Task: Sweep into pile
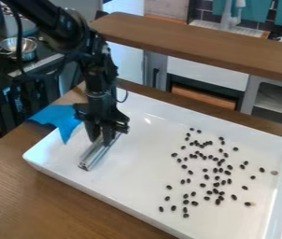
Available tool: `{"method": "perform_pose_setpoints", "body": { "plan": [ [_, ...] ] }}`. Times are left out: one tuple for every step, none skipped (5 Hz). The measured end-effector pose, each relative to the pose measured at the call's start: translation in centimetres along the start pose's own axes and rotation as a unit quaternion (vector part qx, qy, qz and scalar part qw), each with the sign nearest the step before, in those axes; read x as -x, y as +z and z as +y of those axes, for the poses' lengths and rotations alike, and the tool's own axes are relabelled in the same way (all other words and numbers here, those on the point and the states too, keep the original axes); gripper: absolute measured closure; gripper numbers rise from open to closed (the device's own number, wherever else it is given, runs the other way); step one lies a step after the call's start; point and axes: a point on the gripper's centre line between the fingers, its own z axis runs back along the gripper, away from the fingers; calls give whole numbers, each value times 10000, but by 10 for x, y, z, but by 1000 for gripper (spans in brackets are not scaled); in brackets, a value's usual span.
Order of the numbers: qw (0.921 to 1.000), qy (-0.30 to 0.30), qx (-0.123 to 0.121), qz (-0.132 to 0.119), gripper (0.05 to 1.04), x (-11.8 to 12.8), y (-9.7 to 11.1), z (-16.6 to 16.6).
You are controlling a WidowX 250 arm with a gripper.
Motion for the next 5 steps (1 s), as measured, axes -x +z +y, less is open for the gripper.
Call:
{"method": "perform_pose_setpoints", "body": {
  "plan": [
    [9995,-148,223,152,756,5,2,-25],
    [9982,-213,478,307,756,10,3,-48],
    [9966,-327,671,359,756,15,6,-73],
    [9956,-387,758,405,756,20,5,-97],
    [9956,-419,765,341,756,23,4,-117]
  ]
}}
